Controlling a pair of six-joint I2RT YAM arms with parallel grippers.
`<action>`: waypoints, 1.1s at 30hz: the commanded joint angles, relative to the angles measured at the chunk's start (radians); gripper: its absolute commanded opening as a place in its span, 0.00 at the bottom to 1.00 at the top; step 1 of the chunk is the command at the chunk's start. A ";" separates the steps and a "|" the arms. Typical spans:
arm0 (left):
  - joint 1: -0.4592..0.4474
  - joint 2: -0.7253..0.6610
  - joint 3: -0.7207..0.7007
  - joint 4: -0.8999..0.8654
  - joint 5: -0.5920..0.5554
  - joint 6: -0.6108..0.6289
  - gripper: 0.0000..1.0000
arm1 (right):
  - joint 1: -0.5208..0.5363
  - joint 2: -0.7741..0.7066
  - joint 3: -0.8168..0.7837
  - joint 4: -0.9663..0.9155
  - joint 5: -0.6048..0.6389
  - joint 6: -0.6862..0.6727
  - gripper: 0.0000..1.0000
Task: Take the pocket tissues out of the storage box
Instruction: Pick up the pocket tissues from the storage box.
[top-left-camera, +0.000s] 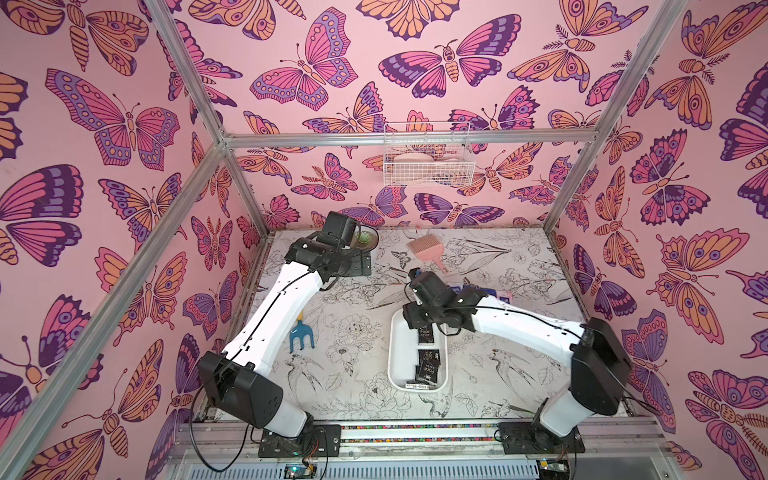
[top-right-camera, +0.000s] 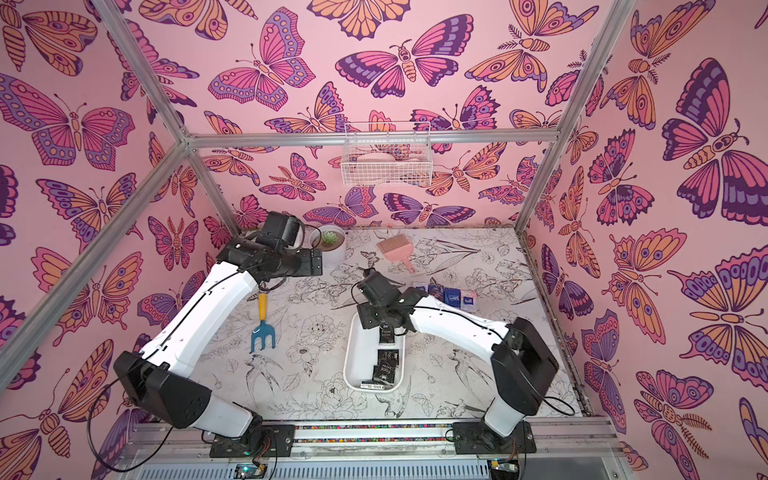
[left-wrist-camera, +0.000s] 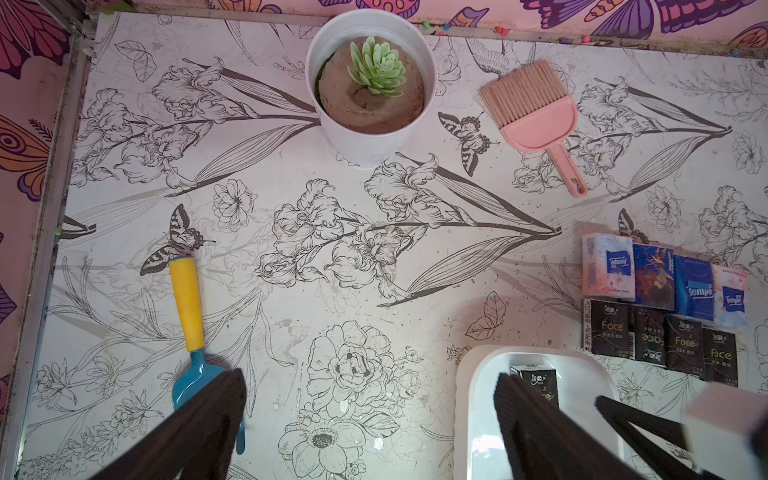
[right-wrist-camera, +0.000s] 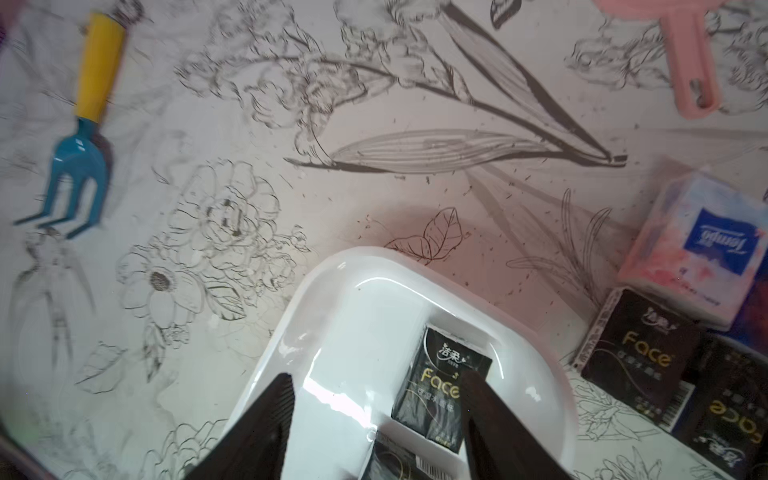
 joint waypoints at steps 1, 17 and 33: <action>0.005 -0.010 -0.009 -0.010 -0.010 0.007 1.00 | 0.013 0.044 0.010 -0.062 0.151 0.137 0.70; 0.006 -0.008 -0.002 -0.009 0.002 0.023 1.00 | 0.016 0.181 -0.005 -0.102 0.192 0.343 0.71; 0.006 -0.014 -0.005 -0.011 -0.004 0.020 1.00 | 0.004 0.225 -0.014 -0.022 0.084 0.357 0.52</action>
